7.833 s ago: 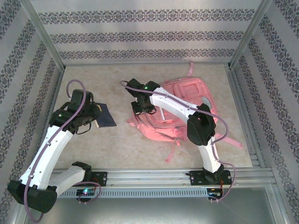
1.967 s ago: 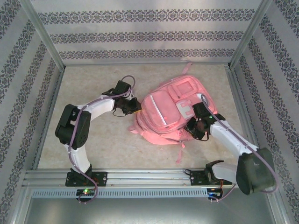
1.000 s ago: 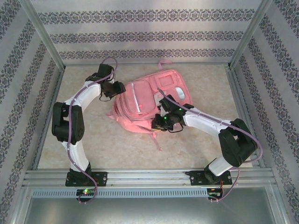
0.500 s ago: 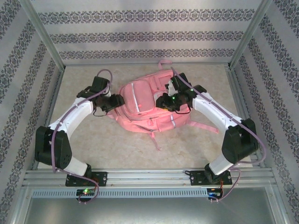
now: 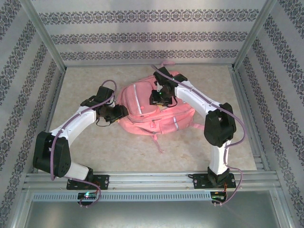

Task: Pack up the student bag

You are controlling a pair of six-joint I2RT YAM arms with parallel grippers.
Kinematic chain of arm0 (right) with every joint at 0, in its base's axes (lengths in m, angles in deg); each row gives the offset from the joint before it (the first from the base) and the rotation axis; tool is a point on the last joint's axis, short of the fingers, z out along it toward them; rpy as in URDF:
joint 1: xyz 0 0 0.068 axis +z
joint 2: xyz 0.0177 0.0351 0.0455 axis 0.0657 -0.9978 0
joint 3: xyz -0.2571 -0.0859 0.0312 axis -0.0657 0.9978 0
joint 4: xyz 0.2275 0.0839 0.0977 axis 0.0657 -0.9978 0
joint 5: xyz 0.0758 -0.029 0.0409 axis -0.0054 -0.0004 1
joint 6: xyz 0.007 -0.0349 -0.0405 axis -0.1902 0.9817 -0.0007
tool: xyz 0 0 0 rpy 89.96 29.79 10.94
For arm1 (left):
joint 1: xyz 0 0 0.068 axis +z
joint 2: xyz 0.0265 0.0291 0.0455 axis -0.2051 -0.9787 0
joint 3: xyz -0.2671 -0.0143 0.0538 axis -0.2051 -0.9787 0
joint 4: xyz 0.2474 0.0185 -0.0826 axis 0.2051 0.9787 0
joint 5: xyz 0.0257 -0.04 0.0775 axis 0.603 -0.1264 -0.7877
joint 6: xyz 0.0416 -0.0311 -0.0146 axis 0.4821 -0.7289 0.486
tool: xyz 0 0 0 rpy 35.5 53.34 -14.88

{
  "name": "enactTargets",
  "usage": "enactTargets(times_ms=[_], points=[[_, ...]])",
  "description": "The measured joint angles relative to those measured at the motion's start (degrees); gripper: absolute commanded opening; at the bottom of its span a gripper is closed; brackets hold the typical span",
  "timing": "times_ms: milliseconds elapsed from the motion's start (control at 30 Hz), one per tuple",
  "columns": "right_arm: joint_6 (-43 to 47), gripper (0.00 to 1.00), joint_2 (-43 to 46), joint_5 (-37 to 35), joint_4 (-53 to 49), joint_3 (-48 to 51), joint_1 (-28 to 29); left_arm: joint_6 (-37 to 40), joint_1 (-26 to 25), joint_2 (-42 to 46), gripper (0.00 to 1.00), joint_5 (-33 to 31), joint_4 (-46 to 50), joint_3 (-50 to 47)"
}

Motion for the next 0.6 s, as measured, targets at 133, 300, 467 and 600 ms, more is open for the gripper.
enactTargets(times_ms=[133,300,467,600], points=[[0.92,0.37,-1.68,-2.34,-2.01,-0.92,0.46,0.02,0.00,-1.20,0.48,0.00,-0.52,0.00],[1.07,0.38,-3.23,-1.42,-2.19,-1.18,0.72,0.02,0.00,-3.34,0.46,0.02,-1.36,0.00],[-0.74,0.38,-4.13,4.81,-0.20,-1.25,0.59,0.22,0.02,-5.86,0.43,0.46,-2.54,0.00],[-3.02,0.24,-4.39,8.13,1.27,-1.25,0.28,0.48,0.04,-6.62,0.41,0.68,-2.84,0.13]])
